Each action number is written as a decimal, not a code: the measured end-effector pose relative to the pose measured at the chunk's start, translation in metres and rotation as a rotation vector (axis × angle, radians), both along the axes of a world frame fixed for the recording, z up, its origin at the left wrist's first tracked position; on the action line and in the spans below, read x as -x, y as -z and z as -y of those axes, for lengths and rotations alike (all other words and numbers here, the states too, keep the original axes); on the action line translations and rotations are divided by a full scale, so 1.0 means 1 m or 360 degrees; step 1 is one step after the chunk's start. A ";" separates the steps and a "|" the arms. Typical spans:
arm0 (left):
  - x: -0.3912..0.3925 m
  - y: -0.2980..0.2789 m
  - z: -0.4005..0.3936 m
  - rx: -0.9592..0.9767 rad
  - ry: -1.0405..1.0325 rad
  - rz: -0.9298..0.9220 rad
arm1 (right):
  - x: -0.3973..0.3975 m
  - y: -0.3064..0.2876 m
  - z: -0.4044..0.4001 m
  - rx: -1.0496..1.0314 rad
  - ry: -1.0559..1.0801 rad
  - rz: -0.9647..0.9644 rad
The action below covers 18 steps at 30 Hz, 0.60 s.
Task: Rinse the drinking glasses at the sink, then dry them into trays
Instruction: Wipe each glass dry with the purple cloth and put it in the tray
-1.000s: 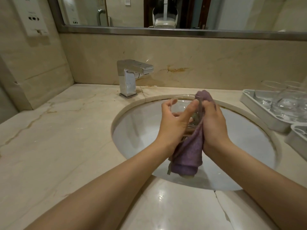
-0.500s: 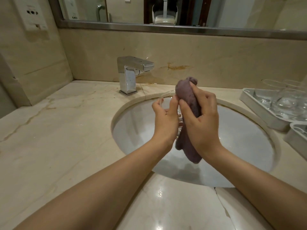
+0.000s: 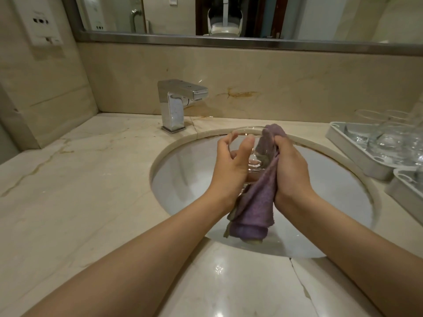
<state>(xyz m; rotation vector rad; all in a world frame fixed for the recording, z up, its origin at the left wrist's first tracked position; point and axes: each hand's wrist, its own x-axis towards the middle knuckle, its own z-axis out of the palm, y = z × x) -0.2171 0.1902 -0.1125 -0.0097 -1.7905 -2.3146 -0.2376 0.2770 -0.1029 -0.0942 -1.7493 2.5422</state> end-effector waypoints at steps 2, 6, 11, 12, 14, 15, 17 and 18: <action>0.002 -0.002 0.000 -0.0026 0.0015 -0.0001 | -0.003 -0.003 0.001 -0.0107 0.0107 -0.0181; 0.006 -0.003 0.002 0.0030 -0.0045 0.0169 | -0.008 0.000 0.002 -0.0551 0.0317 -0.0630; 0.009 -0.001 0.008 -0.0092 -0.0094 0.0182 | -0.008 0.009 0.007 -0.0920 0.0382 -0.1076; 0.009 -0.001 0.008 -0.0094 -0.0085 0.0179 | -0.008 0.011 0.008 -0.0968 0.0389 -0.1116; 0.008 -0.001 0.005 -0.0054 -0.0092 0.0150 | -0.007 0.013 0.007 -0.1008 0.0407 -0.1134; 0.006 -0.002 0.002 -0.0028 -0.0100 0.0129 | -0.007 0.012 0.007 -0.0978 0.0420 -0.1110; 0.002 -0.004 -0.002 0.0023 -0.0110 0.0075 | -0.005 0.007 0.004 -0.0779 0.0420 -0.0941; 0.001 -0.004 -0.004 0.0039 -0.0107 0.0043 | -0.004 0.003 0.002 -0.0594 0.0374 -0.0790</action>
